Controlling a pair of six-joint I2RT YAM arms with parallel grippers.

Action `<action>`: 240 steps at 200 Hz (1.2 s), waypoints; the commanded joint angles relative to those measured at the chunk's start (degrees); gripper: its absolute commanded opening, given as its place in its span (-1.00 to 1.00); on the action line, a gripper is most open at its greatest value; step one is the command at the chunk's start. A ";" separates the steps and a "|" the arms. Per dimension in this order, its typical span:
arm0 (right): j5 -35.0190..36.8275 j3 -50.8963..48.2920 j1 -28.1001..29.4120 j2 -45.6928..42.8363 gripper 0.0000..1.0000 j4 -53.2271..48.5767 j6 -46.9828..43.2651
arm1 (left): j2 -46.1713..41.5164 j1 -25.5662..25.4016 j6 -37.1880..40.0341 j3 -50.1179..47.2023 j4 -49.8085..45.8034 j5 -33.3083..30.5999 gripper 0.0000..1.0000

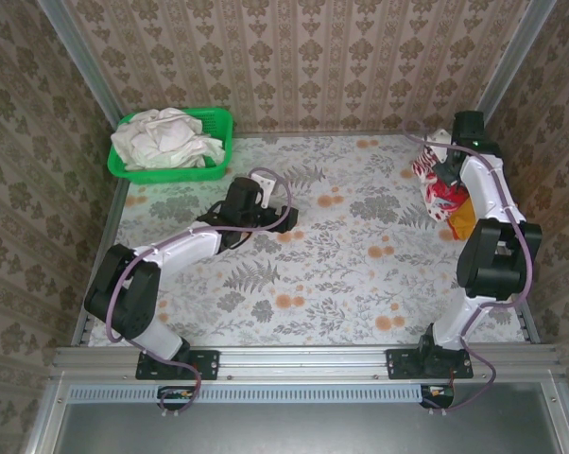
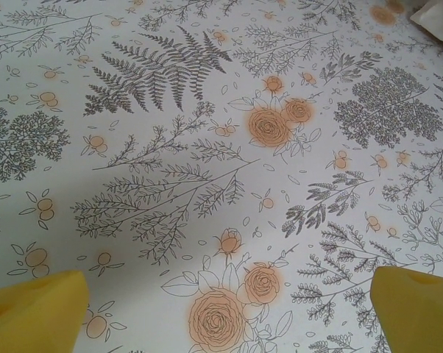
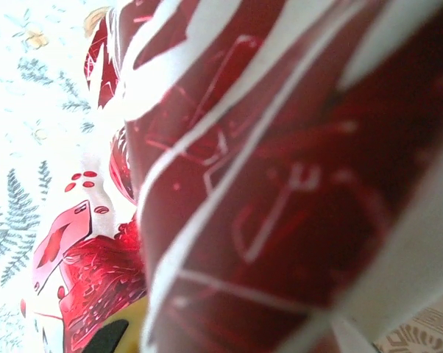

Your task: Fold and stack the t-shirts

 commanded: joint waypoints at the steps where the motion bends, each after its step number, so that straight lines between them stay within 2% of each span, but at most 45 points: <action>1: -1.33 1.53 -0.12 1.59 -1.00 -2.50 -2.00 | -0.37 0.51 0.47 -0.38 1.46 1.30 0.99; 92: 2.27 6.52 -0.60 10.09 -1.00 -4.23 -1.33 | -0.15 1.25 -0.49 -1.78 2.23 1.85 1.00; 100: 2.81 6.97 -0.80 10.68 -0.91 -4.18 -1.07 | 0.00 1.38 -0.54 -1.69 2.25 2.00 1.00; 109: 3.14 7.02 -0.86 11.14 -0.72 -4.09 -1.05 | 0.18 1.47 -0.70 -1.67 2.28 2.05 1.00; 128: 3.24 6.48 -1.10 11.54 -0.11 -2.88 -0.49 | 0.51 1.56 -0.81 -1.52 2.39 2.46 1.00; 132: 3.24 6.38 -1.20 11.55 0.09 -2.60 -0.29 | 0.61 1.56 -0.92 -1.51 2.45 2.49 0.99; 139: 3.45 6.30 -1.35 11.71 0.34 -2.02 0.02 | 0.66 1.56 -1.07 -1.42 2.54 2.66 0.99; 153: 4.82 6.45 -1.64 12.08 0.60 -0.46 1.55 | 0.81 1.58 -1.35 -1.42 2.56 2.75 1.00; 166: 4.82 6.92 -2.02 12.01 0.67 0.46 4.06 | 0.86 1.62 -1.43 -1.51 2.61 2.78 1.00; 172: 4.15 7.03 -2.21 11.79 0.77 0.61 5.16 | 0.97 1.61 -1.47 -1.57 2.63 2.75 0.99; 240: 0.83 10.59 -4.98 14.55 1.00 -1.43 9.53 | 1.90 1.65 -1.72 -1.60 3.09 3.02 1.00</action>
